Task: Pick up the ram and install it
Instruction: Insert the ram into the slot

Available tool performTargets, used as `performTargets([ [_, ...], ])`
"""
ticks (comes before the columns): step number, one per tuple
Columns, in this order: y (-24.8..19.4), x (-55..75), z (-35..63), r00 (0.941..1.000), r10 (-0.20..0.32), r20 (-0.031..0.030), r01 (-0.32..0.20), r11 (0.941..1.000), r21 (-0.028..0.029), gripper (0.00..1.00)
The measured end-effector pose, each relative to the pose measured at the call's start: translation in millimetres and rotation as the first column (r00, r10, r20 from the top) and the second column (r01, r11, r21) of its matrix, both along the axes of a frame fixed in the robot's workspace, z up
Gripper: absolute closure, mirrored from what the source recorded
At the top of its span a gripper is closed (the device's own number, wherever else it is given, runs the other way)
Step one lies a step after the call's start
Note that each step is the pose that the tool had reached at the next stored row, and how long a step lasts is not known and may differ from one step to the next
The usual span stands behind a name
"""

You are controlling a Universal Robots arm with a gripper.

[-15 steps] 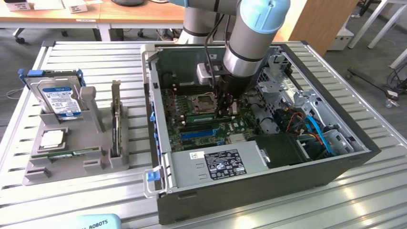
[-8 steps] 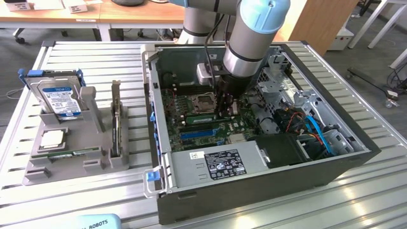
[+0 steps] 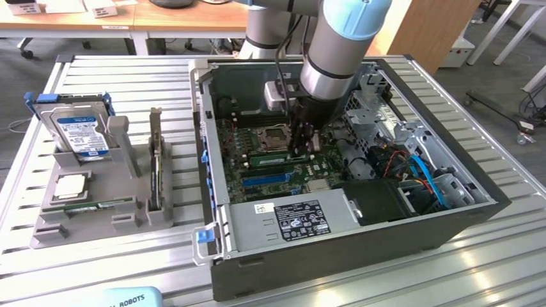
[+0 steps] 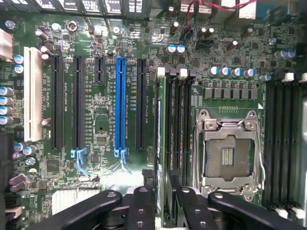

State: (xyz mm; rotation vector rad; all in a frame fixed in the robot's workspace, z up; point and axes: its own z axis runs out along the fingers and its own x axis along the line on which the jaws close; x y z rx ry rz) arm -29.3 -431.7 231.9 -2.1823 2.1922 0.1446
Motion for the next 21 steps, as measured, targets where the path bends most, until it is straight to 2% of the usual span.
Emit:
performTargets([
  [15,0.0,0.0,32.8,1.0000,0.000,-0.0001,0.000,1.0000,0.0000,0.75],
  [21,0.0,0.0,41.1,1.0000,0.000,0.0000,0.000,1.0000,0.0000,0.75],
])
